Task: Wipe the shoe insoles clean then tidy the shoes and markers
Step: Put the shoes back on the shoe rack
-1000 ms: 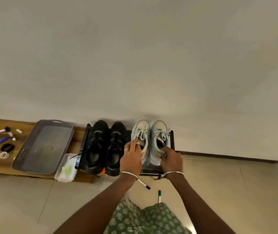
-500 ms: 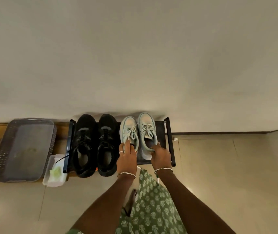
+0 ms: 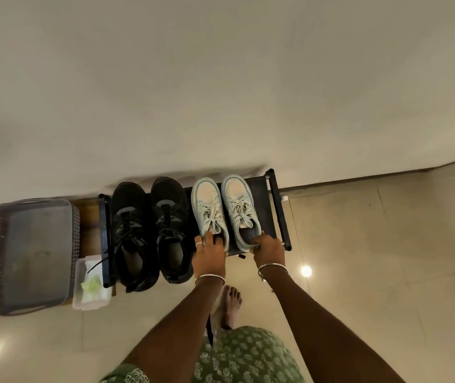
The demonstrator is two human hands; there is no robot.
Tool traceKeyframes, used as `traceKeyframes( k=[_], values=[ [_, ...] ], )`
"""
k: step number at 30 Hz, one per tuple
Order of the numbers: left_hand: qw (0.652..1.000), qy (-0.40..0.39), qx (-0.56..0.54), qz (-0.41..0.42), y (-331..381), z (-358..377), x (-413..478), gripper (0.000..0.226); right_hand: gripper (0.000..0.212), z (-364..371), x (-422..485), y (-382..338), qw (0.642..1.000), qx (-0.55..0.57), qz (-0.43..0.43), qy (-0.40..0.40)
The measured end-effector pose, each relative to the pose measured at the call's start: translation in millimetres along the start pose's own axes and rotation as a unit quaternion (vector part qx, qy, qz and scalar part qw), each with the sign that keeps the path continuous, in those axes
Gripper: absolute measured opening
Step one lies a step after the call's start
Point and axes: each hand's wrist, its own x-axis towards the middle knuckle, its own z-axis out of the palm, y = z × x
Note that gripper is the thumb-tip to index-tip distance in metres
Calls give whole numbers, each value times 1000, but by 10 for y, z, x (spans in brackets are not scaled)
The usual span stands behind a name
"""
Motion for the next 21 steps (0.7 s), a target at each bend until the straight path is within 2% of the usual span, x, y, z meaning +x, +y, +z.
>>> traceKeyframes(
  k=[3,7,11,14,18,21],
  values=[
    [1000,-14,26,-9,-10,-58,-30,26,25,-13,-26,15,1000,19,-5,-3],
    [999,-14,32,28,-28,-81,-72,33,23,4,-119,-15,999,42,12,1],
    [998,21,49,37,-50,-128,-165,33,30,8,-263,-31,991,115,38,48],
    [994,62,63,66,-17,-100,-283,36,39,-33,-473,116,975,183,81,94],
    [983,108,87,124,135,-28,-457,35,27,-33,-751,534,957,216,158,114],
    [973,103,112,175,345,113,-556,33,24,25,-975,977,939,241,211,123]
  ],
)
